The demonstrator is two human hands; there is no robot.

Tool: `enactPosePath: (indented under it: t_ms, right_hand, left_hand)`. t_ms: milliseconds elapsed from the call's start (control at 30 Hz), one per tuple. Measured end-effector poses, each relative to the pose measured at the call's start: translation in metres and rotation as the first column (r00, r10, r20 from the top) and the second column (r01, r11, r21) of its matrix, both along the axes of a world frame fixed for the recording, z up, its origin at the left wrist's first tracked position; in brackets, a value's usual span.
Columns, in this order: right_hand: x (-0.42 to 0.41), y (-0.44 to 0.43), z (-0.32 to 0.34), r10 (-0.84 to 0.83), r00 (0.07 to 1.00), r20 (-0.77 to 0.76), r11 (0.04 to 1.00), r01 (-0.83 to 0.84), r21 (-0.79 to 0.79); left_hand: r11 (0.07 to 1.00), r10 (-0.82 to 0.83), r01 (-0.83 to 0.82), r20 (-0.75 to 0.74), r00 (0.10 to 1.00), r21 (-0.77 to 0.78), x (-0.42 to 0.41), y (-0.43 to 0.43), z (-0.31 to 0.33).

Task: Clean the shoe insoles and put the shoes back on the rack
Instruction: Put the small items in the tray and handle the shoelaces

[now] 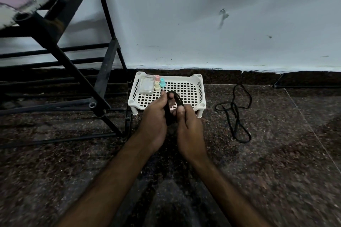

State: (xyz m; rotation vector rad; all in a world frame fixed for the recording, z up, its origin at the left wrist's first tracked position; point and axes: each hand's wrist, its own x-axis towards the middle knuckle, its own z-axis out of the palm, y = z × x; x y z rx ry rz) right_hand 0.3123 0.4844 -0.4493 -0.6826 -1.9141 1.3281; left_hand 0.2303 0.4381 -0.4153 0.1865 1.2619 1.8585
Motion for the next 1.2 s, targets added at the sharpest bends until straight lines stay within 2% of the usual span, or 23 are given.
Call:
enactPosePath:
  t_ms: [100,200,300,433,533,567,633,700,767,867,933,1033,1100,1200]
  right_hand:
    - [-0.005,-0.011,0.001,-0.001,1.000,0.015,0.996,0.003,-0.085]
    - [-0.006,-0.017,0.000,0.055,0.998,0.019,0.990,-0.052,-0.133]
    - [-0.003,-0.021,0.001,0.093,0.993,0.072,0.988,-0.083,-0.134]
    - [-0.003,-0.017,0.002,0.161,0.970,0.184,0.983,-0.141,-0.117]
    - [-0.007,-0.001,-0.005,0.198,0.931,0.306,0.980,-0.196,-0.038]
    - [-0.007,0.003,-0.006,0.247,0.918,0.310,0.969,-0.230,-0.090]
    - [-0.007,0.007,-0.004,0.384,0.903,0.194,0.878,-0.292,-0.379]
    - [-0.006,0.012,-0.005,0.436,0.899,0.031,0.697,-0.316,-0.643]
    - [-0.003,0.017,-0.003,0.468,0.884,-0.007,0.594,-0.320,-0.738]
    - [-0.001,0.023,0.002,0.531,0.847,-0.014,0.543,-0.353,-0.762]
    - [-0.001,0.026,0.006,0.534,0.845,0.019,0.537,-0.322,-0.780]
    - [-0.006,0.031,0.008,0.532,0.839,0.115,0.605,-0.281,-0.745]
    - [-0.009,0.033,0.013,0.573,0.798,0.187,0.634,-0.287,-0.718]
    - [-0.014,0.038,0.021,0.626,0.738,0.253,0.616,-0.268,-0.741]
  left_hand:
    - [0.994,-0.082,0.076,0.084,0.993,0.072,0.004,-0.001,0.002]
    - [0.995,-0.032,0.019,0.125,0.992,0.102,0.003,0.002,0.004]
    - [0.993,0.090,-0.102,0.165,0.982,0.064,-0.001,0.005,0.001]
    - [0.984,0.165,-0.174,0.191,0.968,0.026,-0.004,0.002,-0.007]
    - [0.990,0.141,-0.140,0.225,0.964,-0.022,-0.010,-0.001,-0.016]
    - [0.992,0.113,-0.102,0.185,0.976,-0.071,-0.012,-0.002,-0.018]
    - [0.986,0.074,-0.056,0.113,0.991,-0.157,-0.014,-0.004,-0.024]
    - [0.981,0.062,-0.042,0.098,0.993,-0.191,-0.015,-0.003,-0.025]
    - [0.985,0.071,-0.053,0.104,0.992,-0.165,-0.014,-0.002,-0.025]
    - [0.986,0.163,-0.153,0.167,0.972,-0.071,-0.018,0.000,-0.027]
    - [0.983,0.185,-0.179,0.179,0.966,-0.047,-0.022,0.000,-0.028]
    - [0.978,0.207,-0.206,0.165,0.964,-0.021,-0.023,0.000,-0.030]
    - [0.968,0.249,-0.251,0.170,0.953,-0.009,-0.025,-0.002,-0.031]
    - [0.923,0.358,-0.382,0.251,0.899,0.051,-0.034,-0.003,-0.031]
